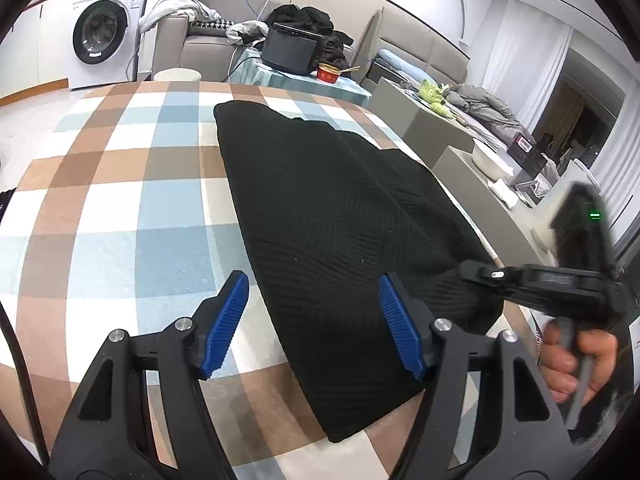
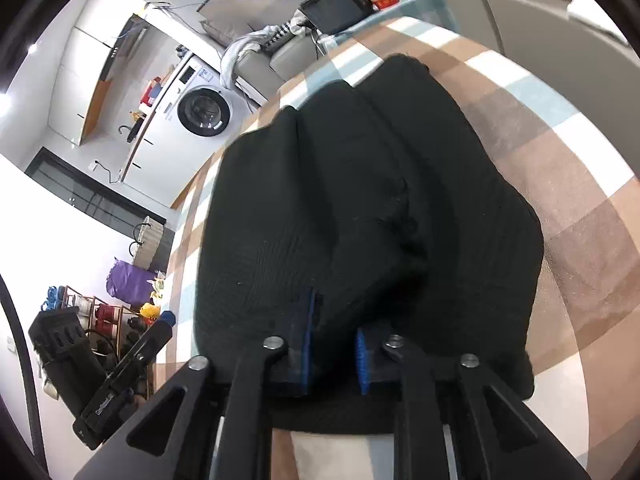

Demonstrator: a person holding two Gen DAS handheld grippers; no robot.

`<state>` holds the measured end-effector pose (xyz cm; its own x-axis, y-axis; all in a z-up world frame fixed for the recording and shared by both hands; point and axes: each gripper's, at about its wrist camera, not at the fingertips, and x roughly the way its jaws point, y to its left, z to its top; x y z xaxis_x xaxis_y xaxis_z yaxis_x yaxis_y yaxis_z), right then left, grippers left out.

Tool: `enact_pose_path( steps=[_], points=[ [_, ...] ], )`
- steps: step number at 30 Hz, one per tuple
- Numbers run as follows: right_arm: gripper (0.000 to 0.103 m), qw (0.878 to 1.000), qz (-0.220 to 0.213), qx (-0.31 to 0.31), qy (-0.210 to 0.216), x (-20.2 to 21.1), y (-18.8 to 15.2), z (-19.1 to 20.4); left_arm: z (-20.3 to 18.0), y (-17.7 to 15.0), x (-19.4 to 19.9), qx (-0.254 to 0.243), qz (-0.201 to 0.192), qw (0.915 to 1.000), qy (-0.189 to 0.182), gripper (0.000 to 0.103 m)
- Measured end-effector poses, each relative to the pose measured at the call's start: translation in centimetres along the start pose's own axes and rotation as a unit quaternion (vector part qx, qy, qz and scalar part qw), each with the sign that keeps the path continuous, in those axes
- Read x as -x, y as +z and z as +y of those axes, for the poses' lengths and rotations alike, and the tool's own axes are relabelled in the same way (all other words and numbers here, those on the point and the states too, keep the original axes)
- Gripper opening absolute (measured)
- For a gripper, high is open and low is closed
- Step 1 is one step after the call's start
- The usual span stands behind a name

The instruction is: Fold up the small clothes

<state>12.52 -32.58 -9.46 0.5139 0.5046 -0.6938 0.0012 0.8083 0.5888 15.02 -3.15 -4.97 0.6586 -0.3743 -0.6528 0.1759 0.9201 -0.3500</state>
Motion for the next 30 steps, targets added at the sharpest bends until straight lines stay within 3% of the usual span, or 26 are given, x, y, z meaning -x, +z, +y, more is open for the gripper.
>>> enact_pose_path(
  steps=[2, 4, 8, 9, 13, 16, 18, 20, 23, 25, 28, 30],
  points=[
    [0.011, 0.999, -0.003, 0.016, 0.031, 1.6, -0.4, 1.3, 0.0, 0.1, 0.1, 0.0, -0.002, 1.0, -0.001, 0.065],
    [0.011, 0.999, 0.001, 0.012, 0.035, 2.8, -1.0, 1.6, -0.2, 0.2, -0.2, -0.001, -0.003, 1.0, -0.003, 0.065],
    [0.015, 0.998, 0.039, -0.001, -0.041, 1.5, -2.7, -0.6, -0.6, -0.1, -1.6, -0.001, 0.014, 0.9999, 0.0, 0.065],
    [0.017, 0.998, 0.045, -0.008, -0.04, 1.2, -2.8, -1.1, -0.8, -0.2, -2.0, -0.002, 0.019, 0.9998, 0.0, 0.065],
    [0.046, 0.999, 0.008, -0.016, -0.028, 2.3, -2.1, -1.5, -0.9, -0.6, -2.4, -0.001, 0.025, 0.9997, 0.002, 0.065],
    [0.044, 0.999, -0.016, -0.023, -0.041, 2.1, -0.8, -2.2, -0.8, -0.6, -2.7, 0.005, 0.025, 0.9997, 0.005, 0.065],
    [0.024, 0.997, -0.02, -0.026, -0.064, 1.1, -0.2, -2.6, -0.7, -0.5, -2.9, 0.008, 0.025, 0.9996, 0.008, 0.065],
    [0.014, 0.997, -0.023, -0.019, -0.077, 1.0, 0.3, -2.2, -0.7, -0.4, -2.8, 0.008, 0.023, 0.9996, 0.01, 0.065],
    [0.013, 0.993, -0.066, 0.045, -0.081, 4.2, 0.2, -0.2, -0.8, -0.2, -2.5, 0.006, 0.019, 0.9997, 0.015, 0.065],
    [0.013, 0.991, -0.085, 0.05, -0.092, 5.8, 0.0, -0.1, -0.7, -0.1, -2.6, 0.008, 0.02, 0.9997, 0.014, 0.065],
    [0.014, 0.988, -0.071, 0.037, -0.135, 5.1, -0.3, -2.1, -0.9, -0.2, -3.1, 0.005, 0.028, 0.9995, 0.015, 0.065],
    [0.02, 0.986, -0.035, 0.017, -0.161, 3.5, -0.4, -4.0, -1.2, -0.3, -3.3, 0.0, 0.031, 0.9994, 0.016, 0.065]
  ],
)
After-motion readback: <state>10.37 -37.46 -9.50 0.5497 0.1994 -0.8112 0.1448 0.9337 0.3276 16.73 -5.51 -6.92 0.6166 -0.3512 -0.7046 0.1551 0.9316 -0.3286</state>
